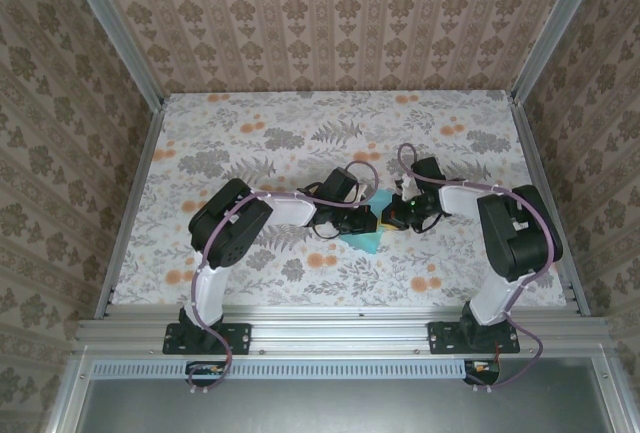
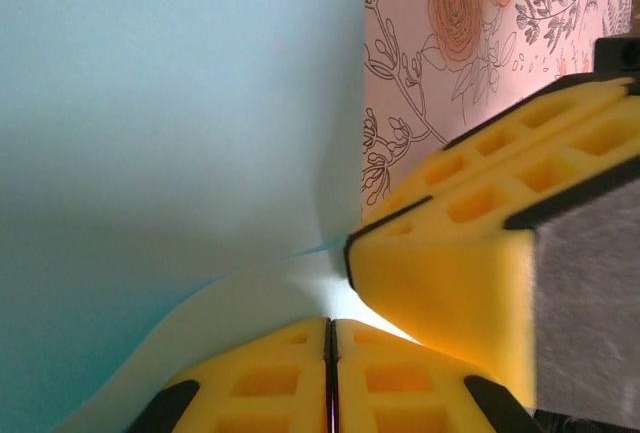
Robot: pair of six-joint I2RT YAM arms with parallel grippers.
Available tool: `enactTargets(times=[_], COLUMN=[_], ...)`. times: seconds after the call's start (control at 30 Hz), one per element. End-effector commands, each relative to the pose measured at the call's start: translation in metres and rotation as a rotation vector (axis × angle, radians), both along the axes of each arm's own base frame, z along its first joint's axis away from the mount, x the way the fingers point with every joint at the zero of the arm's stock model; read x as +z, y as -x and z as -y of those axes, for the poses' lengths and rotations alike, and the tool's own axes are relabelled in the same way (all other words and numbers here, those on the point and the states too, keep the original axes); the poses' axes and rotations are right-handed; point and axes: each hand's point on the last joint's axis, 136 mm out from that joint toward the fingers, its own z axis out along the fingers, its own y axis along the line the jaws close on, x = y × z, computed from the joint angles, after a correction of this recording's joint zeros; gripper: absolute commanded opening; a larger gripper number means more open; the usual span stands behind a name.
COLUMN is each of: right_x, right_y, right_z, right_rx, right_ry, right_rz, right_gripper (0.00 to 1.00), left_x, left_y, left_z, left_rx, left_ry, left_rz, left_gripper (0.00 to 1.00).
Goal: Fold a paper plane with a square sheet of paper (pick it up from the middle)
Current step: Fold the triangle a second time at the center of the table.
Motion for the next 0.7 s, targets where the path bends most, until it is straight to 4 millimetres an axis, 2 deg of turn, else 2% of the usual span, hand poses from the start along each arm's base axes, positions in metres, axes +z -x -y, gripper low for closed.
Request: enactTargets(times=[0.0, 0.2, 0.4, 0.53, 0.67], right_x=[-0.009, -0.026, -0.033, -0.035, -0.036], right_y=[-0.001, 0.012, 0.019, 0.021, 0.021], right_z=[0.004, 0.019, 0.028, 0.030, 0.029], right_rx=[0.007, 0.027, 0.041, 0.047, 0.047], right_ry=[0.041, 0.142, 0.207, 0.215, 0.210], right_rz=[-0.018, -0.066, -0.079, -0.083, -0.081], right_gripper=[0.01, 0.01, 0.01, 0.01, 0.01], left_x=[-0.002, 0.012, 0.041, 0.055, 0.051], left_y=[0.004, 0.000, -0.005, -0.011, -0.020], left_z=[-0.004, 0.003, 0.011, -0.001, -0.020], left_rx=[-0.010, -0.009, -0.003, 0.000, 0.012], left_ry=[-0.006, 0.034, 0.097, 0.062, 0.004], left_rz=[-0.006, 0.007, 0.038, 0.076, 0.098], left_gripper=[0.11, 0.16, 0.24, 0.26, 0.29])
